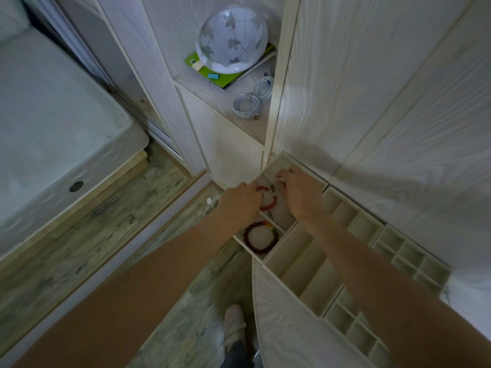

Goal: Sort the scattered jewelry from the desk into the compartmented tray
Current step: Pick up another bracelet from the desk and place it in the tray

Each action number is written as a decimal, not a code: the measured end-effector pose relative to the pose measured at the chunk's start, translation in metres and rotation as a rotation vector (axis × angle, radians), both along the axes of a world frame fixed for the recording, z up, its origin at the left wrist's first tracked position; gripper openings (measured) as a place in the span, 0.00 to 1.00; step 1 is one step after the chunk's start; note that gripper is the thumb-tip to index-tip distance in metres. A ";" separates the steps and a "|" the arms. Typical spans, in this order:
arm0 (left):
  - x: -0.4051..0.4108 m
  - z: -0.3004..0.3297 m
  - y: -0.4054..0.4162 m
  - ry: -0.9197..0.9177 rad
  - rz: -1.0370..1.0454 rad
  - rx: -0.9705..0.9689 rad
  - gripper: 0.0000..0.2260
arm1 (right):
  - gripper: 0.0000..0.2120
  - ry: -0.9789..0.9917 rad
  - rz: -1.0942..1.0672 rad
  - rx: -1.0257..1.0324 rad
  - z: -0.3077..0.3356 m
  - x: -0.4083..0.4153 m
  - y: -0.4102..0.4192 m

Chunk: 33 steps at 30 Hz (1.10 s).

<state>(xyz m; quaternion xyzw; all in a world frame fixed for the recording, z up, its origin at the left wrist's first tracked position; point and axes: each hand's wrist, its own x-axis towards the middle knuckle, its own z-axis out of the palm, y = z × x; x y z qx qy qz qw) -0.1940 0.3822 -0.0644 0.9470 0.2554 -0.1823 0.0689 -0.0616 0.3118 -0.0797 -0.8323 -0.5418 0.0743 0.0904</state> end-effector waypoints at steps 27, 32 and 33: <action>0.000 0.000 0.002 0.022 -0.029 -0.119 0.19 | 0.13 -0.177 0.093 -0.197 -0.003 -0.005 -0.010; 0.000 0.004 0.000 0.036 -0.026 -0.126 0.19 | 0.10 -0.152 0.088 -0.245 0.003 -0.014 0.001; -0.001 0.005 -0.001 0.027 -0.026 -0.117 0.19 | 0.09 -0.154 0.079 -0.247 0.004 -0.015 0.002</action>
